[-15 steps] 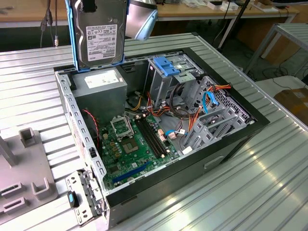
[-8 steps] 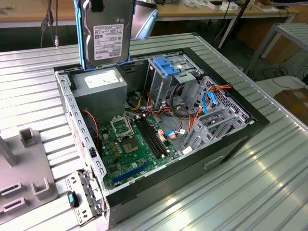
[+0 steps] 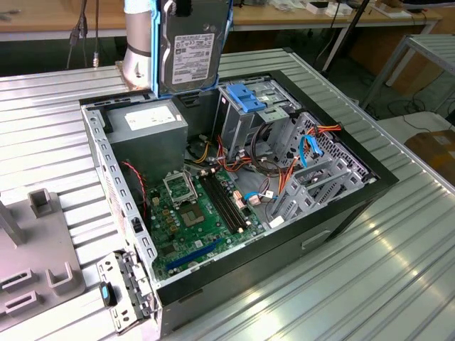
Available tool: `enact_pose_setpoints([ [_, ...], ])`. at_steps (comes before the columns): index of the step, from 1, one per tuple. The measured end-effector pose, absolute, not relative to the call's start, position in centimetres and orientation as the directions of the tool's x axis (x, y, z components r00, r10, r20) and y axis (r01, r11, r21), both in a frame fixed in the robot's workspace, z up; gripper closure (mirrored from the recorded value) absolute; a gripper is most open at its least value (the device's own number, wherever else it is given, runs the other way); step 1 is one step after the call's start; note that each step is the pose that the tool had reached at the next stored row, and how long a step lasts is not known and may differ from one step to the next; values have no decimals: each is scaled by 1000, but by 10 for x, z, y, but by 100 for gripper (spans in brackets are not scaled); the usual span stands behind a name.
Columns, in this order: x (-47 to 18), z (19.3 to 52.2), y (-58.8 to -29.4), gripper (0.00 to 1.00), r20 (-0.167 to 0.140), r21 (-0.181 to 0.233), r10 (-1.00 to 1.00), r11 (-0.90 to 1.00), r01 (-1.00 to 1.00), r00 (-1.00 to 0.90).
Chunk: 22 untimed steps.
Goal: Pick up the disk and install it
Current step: 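Pick up the disk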
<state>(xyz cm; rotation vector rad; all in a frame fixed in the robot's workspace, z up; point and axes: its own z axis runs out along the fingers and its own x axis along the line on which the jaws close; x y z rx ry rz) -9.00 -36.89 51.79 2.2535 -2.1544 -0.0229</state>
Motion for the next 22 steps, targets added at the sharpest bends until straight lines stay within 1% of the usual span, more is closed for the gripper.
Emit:
enact_pose_setpoints([
  [6, -47, 518, -369, 64, 6, 27, -999, -45, -999, 45],
  [22, 27, 518, -369, 64, 6, 27, -999, -45, -999, 45],
])
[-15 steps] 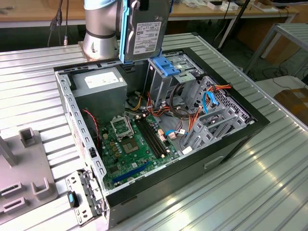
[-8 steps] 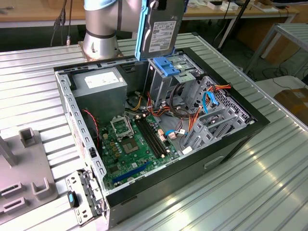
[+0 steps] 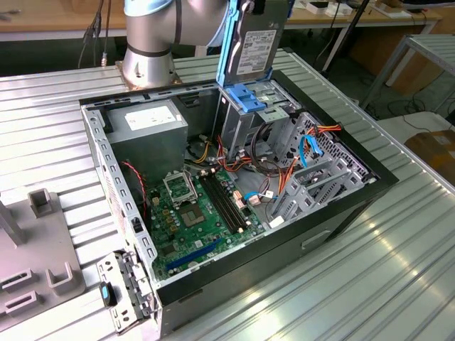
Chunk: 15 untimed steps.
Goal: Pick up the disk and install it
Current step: 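Pick up the disk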
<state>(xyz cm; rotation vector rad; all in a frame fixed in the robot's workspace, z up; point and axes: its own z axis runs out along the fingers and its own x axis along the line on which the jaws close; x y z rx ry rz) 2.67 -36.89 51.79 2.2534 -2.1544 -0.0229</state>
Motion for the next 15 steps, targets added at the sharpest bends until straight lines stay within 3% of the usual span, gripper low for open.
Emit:
enact_pose_setpoints([
  [8, 33, 518, -378, 64, 6, 27, -999, -45, -999, 45],
  [15, 35, 518, -408, 64, 6, 27, -999, -43, -999, 44],
])
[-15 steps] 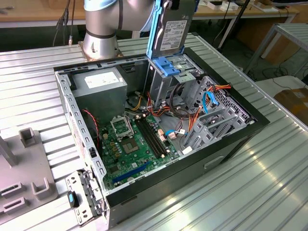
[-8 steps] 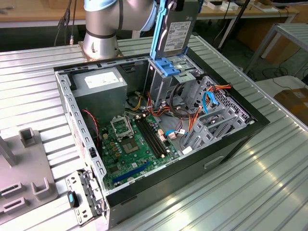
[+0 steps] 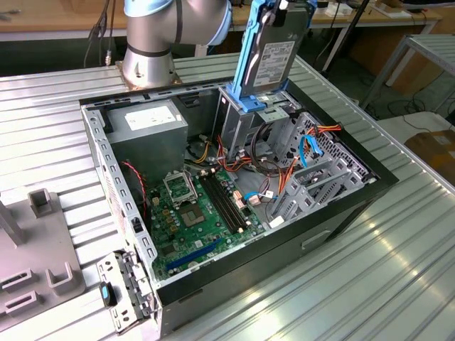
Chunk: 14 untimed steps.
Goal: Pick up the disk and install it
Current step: 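Pick up the disk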
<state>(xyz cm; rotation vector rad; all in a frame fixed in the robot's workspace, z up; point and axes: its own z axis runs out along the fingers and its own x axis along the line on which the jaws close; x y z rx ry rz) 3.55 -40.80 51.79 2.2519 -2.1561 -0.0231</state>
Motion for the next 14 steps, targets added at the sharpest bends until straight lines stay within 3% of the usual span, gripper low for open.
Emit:
enact_pose_setpoints([
  [14, 38, 518, -452, 64, 6, 28, -999, -37, -999, 37],
])
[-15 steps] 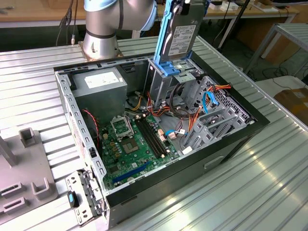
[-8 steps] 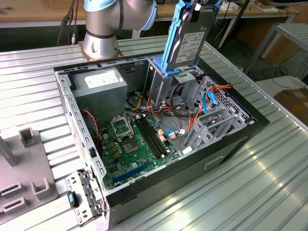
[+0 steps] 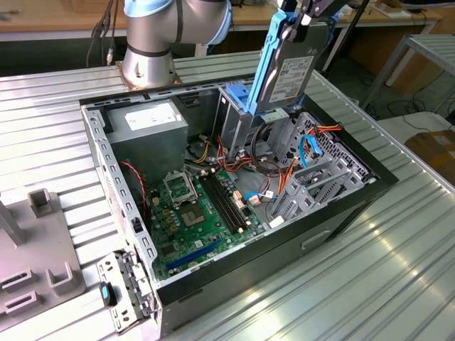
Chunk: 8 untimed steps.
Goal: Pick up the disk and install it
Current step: 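Pick up the disk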
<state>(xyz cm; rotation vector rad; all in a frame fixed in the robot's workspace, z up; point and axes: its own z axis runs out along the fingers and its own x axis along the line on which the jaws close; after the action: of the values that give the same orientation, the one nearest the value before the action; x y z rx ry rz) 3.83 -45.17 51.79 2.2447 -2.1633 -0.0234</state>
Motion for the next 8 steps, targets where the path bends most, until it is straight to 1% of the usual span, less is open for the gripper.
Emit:
enact_pose_setpoints([
  [8, 40, 518, -477, 64, 6, 28, -999, -32, -999, 32],
])
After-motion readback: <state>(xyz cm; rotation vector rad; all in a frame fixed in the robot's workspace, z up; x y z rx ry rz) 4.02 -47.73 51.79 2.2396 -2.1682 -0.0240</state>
